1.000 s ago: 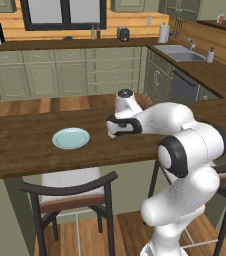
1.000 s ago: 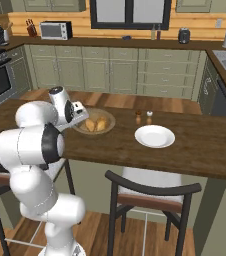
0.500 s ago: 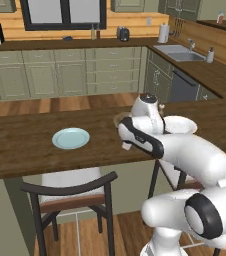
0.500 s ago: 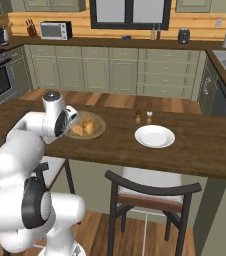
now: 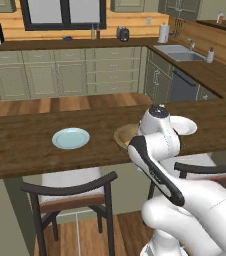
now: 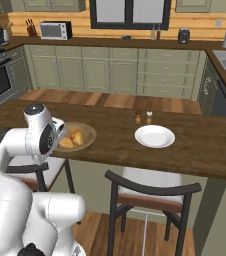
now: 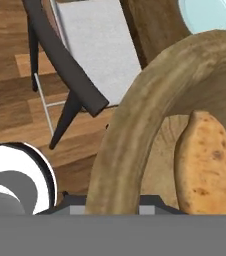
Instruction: Pick the chicken drumstick and potato from their plates and place them in the bowl. Then put the bowl in the fridge.
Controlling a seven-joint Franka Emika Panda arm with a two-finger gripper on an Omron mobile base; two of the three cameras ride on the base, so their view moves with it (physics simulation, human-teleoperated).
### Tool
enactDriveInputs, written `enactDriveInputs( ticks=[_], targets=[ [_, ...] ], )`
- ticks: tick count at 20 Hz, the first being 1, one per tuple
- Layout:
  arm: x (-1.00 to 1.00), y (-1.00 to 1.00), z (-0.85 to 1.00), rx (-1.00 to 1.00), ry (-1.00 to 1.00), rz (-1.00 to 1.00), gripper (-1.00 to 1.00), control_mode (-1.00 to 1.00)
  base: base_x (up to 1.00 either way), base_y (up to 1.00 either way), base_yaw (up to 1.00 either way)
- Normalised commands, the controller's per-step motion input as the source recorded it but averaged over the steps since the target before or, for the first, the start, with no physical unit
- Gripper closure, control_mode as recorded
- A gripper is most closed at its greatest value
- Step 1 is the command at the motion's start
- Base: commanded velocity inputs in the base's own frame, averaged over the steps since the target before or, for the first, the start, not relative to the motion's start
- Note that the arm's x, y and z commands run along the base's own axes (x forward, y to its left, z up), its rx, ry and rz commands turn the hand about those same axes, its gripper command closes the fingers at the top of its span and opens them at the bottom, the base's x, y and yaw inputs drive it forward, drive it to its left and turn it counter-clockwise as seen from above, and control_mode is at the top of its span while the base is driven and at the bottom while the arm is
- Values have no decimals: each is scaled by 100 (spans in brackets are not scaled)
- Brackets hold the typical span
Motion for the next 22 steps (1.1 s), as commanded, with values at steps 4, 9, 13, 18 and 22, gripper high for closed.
enactDriveInputs(
  ticks=[4, 9, 13, 18, 22],
  targets=[
    [-97, -23, 2, -10, 3, 4, 100, -100, 0, 0, 0],
    [-93, -14, 4, 0, 1, 2, 100, -100, 0, 0, 0],
    [-75, -18, 7, 0, 0, 0, 100, -100, 0, 0, 0],
    [-27, -2, 1, 0, -1, 0, 100, -100, 0, 0, 0],
    [0, 0, 0, 0, 0, 0, 100, -100, 0, 0, 0]
  ],
)
